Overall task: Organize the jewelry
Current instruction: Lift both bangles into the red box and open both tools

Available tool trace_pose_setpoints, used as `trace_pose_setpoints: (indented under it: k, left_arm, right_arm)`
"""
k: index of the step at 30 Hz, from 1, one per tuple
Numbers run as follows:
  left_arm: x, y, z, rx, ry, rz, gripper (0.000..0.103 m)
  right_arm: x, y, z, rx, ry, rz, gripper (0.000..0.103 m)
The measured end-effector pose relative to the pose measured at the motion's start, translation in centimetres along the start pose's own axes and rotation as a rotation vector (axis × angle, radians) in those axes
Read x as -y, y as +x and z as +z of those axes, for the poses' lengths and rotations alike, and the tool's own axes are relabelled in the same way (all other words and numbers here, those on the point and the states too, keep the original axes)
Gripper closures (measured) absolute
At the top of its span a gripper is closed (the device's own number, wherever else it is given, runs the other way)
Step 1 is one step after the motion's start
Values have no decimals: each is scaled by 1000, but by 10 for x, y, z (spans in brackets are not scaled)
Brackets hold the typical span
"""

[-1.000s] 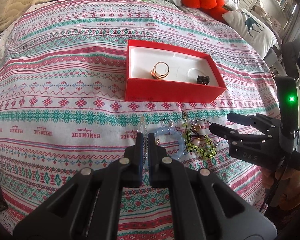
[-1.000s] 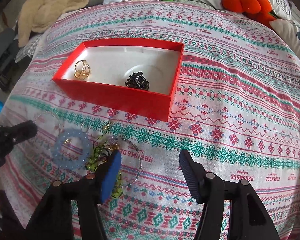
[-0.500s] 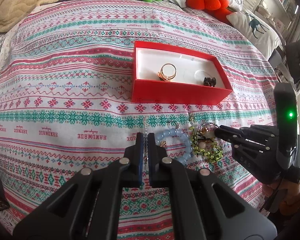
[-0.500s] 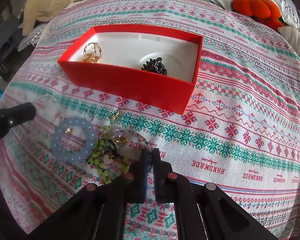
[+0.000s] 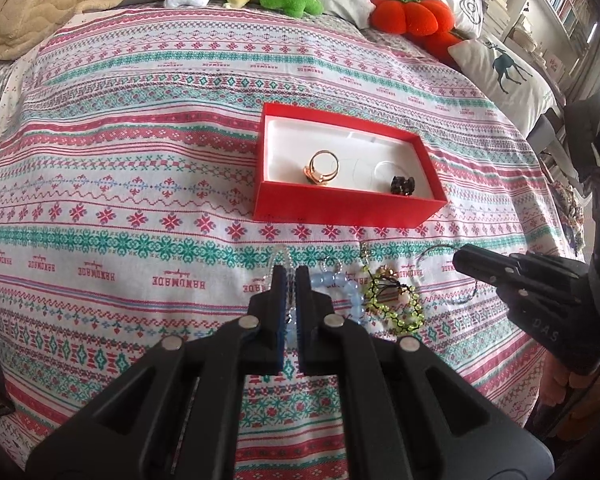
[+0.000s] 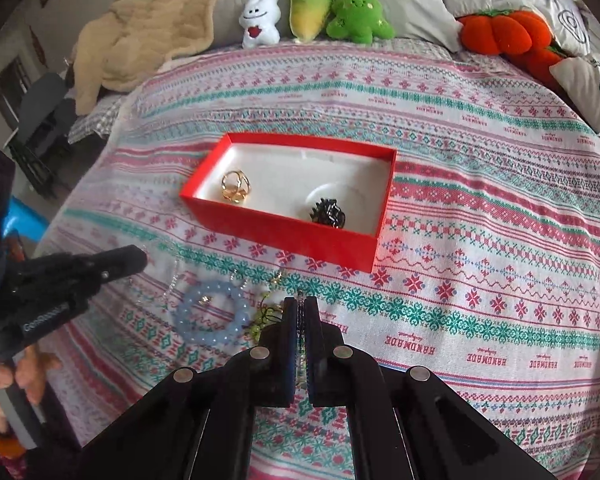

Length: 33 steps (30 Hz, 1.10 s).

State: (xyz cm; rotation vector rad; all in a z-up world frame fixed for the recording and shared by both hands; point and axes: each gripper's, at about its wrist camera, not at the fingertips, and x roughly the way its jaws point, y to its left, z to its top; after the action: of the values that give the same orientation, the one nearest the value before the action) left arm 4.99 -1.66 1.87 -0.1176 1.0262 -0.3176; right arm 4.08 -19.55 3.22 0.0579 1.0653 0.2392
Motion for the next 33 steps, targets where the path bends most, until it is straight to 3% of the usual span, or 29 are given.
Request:
trace_pose_setpoints:
  k: [9, 17, 28, 33]
  left_arm:
    - [8, -16, 7, 30, -1, -19, 98]
    - [22, -26, 36, 98, -8, -67, 98]
    - [41, 4, 76, 138, -70, -207, 98]
    - [31, 30, 82, 117, -102, -164, 98]
  right_arm:
    - [1, -27, 8, 54, 14, 29, 100]
    - [2, -42, 31, 121, 53, 42, 100]
    - [16, -29, 61, 170, 145, 49, 100]
    - [14, -17, 73, 185, 153, 56, 100]
